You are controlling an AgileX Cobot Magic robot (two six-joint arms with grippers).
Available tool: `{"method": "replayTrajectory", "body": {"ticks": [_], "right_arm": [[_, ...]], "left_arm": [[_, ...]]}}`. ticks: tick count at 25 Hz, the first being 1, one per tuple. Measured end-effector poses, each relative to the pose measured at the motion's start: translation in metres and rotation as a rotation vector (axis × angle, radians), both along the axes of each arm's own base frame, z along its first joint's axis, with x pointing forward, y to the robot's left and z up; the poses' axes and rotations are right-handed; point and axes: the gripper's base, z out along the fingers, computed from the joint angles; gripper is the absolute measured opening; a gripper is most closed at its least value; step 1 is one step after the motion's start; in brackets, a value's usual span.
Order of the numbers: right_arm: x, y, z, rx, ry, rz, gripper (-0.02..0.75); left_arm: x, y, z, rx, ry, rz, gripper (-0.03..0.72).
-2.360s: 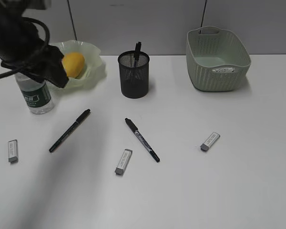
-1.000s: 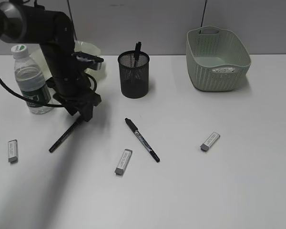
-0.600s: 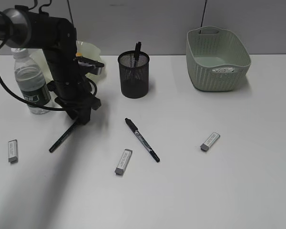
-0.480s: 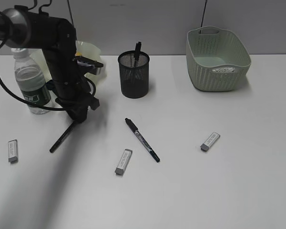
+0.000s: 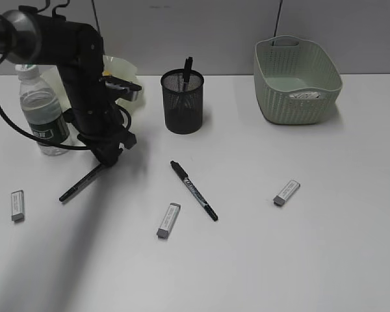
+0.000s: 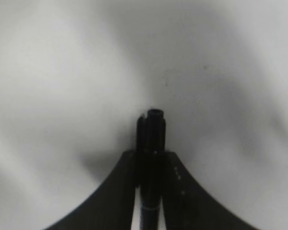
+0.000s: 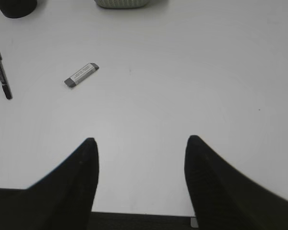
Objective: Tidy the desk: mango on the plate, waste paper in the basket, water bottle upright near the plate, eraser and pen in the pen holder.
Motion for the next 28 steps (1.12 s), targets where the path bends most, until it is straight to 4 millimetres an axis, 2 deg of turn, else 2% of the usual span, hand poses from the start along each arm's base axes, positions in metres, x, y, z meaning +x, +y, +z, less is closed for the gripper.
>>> {"method": "replayTrajectory", "body": {"ticks": [2, 4, 9, 12, 14, 19, 24, 28], "right_arm": [[0.000, 0.000, 0.000, 0.000, 0.000, 0.000, 0.456], [0.000, 0.000, 0.000, 0.000, 0.000, 0.000, 0.456], [0.000, 0.000, 0.000, 0.000, -0.001, 0.000, 0.456], [0.000, 0.000, 0.000, 0.000, -0.001, 0.000, 0.456], [0.000, 0.000, 0.000, 0.000, -0.001, 0.000, 0.456], [0.000, 0.000, 0.000, 0.000, -0.002, 0.000, 0.456], [0.000, 0.000, 0.000, 0.000, -0.002, 0.000, 0.453], [0.000, 0.000, 0.000, 0.000, -0.002, 0.000, 0.447]], "left_arm": [[0.001, -0.001, 0.010, -0.002, -0.001, 0.000, 0.127], [0.004, -0.003, 0.028, -0.018, -0.035, -0.001, 0.127], [0.016, -0.012, 0.091, -0.142, -0.204, 0.015, 0.127], [0.022, -0.021, 0.131, -0.279, -0.330, 0.038, 0.127], [0.027, -0.027, 0.150, -0.371, -0.406, 0.057, 0.127], [0.039, -0.039, 0.168, -0.567, -0.558, 0.131, 0.127], [0.047, -0.049, 0.179, -0.659, -0.716, 0.168, 0.127], [0.054, -0.054, 0.169, -0.710, -0.724, 0.211, 0.127]]}}
